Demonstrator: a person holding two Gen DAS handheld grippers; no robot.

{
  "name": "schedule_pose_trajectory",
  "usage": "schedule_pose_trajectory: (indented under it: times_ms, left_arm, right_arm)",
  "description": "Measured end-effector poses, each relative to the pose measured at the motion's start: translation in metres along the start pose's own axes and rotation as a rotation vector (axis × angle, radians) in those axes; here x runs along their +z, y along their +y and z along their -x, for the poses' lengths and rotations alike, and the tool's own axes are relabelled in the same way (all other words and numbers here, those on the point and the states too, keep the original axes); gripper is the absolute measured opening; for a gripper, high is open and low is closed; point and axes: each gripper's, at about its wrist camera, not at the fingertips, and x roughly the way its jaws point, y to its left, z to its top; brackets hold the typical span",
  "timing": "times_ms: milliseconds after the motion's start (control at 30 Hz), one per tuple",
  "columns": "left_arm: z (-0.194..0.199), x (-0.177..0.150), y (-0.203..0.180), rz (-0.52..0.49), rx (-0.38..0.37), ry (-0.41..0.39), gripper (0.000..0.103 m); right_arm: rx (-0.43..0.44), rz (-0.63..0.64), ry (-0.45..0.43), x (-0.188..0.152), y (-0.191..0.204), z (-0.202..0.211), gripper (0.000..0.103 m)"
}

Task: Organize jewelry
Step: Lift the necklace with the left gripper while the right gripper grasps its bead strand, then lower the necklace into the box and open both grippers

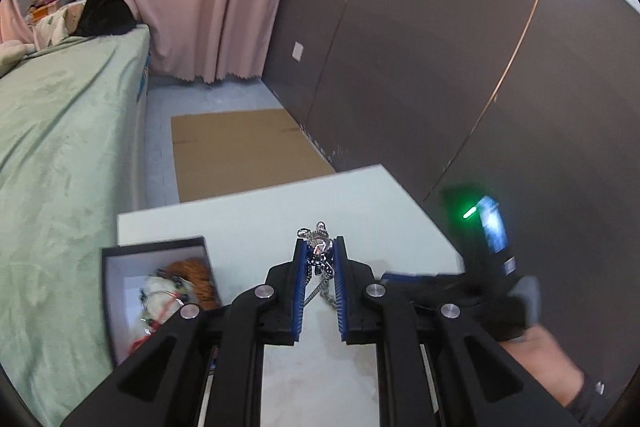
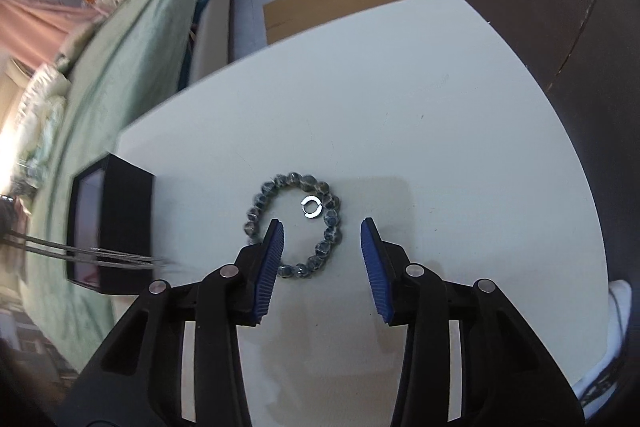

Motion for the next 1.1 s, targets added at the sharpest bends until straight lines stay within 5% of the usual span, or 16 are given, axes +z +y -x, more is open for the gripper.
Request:
schedule_pose_trajectory:
  times_ms: [133,200,533,933,1000,1100]
  left_arm:
    - [0.035,0.016,0.004,0.004,0.002,-0.073,0.011]
    - [0.053,0.022,0.008,0.022,-0.001,-0.112,0.011]
    - [0.112,0.035,0.029,0.071,0.017,-0.223,0.011]
    - [0.093,0.018,0.060,0.130,0.073,-0.128,0.012]
    - [0.086,0.013,0.067,0.153,0.075,-0.092,0.015]
    - [0.085,0.008,0.073,0.167,0.091,-0.078,0.049]
  right_arm:
    - [-0.095,0.064,0.007,-0.008,0.015,-0.009,0.029]
    - [-0.147,0.081,-0.001,-0.011,0.019,-0.010,0.012]
    - [-0.023,0.000,-0.080,-0.013,0.019,0.029,0.010]
    - [0.127,0.023,-0.243,-0.018,0.067,0.085,0.010]
    - [0.152,0.033,-0.268,-0.023,0.076,0.096,0.010]
    - [0.189,0.044,-0.310,-0.026,0.092,0.112,0.010]
